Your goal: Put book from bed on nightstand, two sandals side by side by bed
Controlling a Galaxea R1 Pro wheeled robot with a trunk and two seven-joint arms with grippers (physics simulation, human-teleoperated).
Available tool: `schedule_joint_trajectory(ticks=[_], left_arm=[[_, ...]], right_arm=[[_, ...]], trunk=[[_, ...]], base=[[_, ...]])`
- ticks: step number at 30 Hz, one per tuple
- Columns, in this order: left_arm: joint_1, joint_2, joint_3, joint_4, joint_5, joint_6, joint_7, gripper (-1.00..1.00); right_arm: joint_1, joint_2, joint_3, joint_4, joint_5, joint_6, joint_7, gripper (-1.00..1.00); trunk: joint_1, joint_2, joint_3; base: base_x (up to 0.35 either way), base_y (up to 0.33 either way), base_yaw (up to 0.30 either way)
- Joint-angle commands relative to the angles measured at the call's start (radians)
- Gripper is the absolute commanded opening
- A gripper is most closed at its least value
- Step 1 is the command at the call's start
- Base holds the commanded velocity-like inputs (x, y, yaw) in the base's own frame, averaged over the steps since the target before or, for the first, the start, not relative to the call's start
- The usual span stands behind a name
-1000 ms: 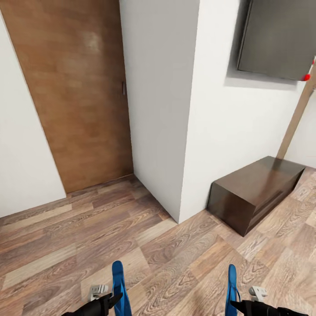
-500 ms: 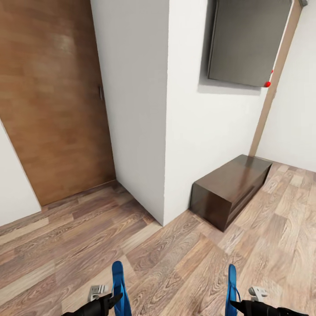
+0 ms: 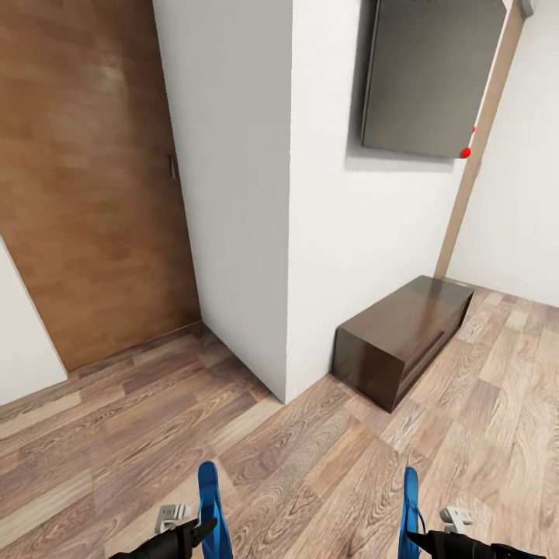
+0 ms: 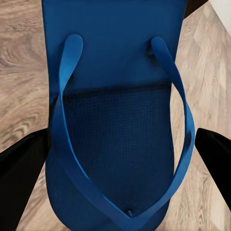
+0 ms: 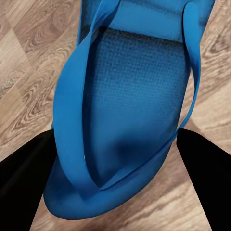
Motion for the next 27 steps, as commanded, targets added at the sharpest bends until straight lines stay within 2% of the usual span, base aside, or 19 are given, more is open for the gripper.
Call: schedule_joint_trajectory(ticks=[1, 6, 27], left_arm=[[0.0, 0.0, -0.003, 0.001, 0.002, -0.004, -0.002, -1.0], [0.0, 0.0, -0.003, 0.001, 0.003, -0.005, -0.003, -1.0], [-0.001, 0.0, -0.003, 0.001, 0.002, -0.005, -0.002, -1.0]], right_arm=[[0.0, 0.0, -0.004, 0.0, -0.004, 0.009, 0.004, -1.0], [0.0, 0.0, -0.004, 0.0, -0.004, 0.009, 0.005, -1.0], [0.0, 0.0, -0.004, 0.0, -0.004, 0.009, 0.005, -1.0]], trunk=[[-0.004, 0.007, 0.002], [-0.008, 0.014, 0.005], [-0.008, 0.014, 0.005]], base=[[0.0, 0.0, 0.0], [0.0, 0.0, -0.136], [0.0, 0.0, -0.281]])
